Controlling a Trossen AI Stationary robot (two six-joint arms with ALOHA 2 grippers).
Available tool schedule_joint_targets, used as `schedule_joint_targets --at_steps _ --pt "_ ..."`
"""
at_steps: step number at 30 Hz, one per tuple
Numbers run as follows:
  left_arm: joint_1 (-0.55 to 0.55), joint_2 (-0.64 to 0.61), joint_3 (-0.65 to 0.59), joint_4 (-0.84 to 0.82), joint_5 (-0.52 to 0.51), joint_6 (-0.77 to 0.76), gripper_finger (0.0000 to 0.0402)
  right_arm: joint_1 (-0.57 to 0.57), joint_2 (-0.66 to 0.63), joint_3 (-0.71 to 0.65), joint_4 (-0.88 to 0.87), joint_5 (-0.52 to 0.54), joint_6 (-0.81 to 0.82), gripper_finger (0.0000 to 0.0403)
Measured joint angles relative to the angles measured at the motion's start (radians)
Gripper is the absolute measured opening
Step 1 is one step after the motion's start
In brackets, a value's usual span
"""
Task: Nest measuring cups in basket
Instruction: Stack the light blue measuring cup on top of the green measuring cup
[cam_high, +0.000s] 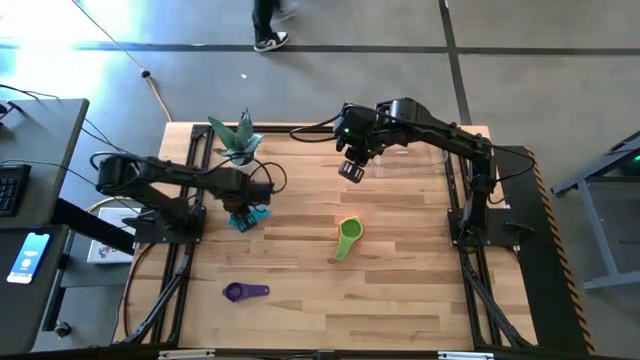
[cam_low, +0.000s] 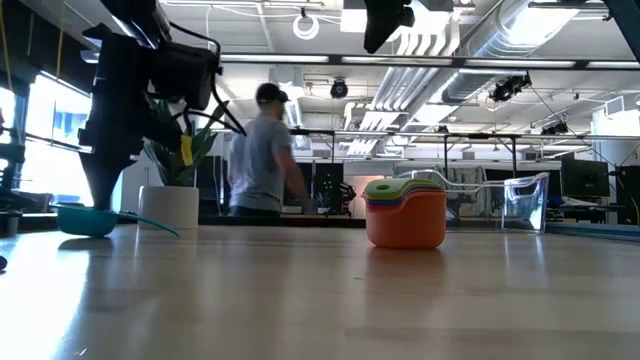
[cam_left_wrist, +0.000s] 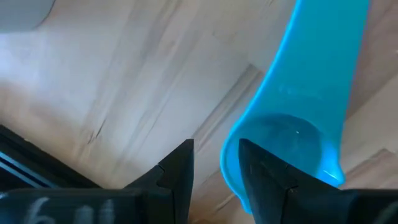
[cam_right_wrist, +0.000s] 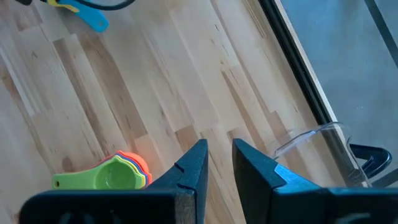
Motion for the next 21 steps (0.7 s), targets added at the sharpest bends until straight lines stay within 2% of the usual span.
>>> schedule_joint_targets --at_steps 13,17,21 --pt "0.014 0.105 0.000 0.024 0.035 0.049 0.0112 0.000 0.000 0.000 -0.001 0.000 -0.023 0.0066" --pt "0.012 0.115 0.000 0.025 0.056 0.047 0.0082 0.000 0.001 0.000 -0.001 0.000 -0.024 0.0066" --pt "-0.002 0.111 0.000 0.025 0.060 0.041 0.0029 0.000 0.001 0.000 -0.001 0.000 -0.024 0.0066"
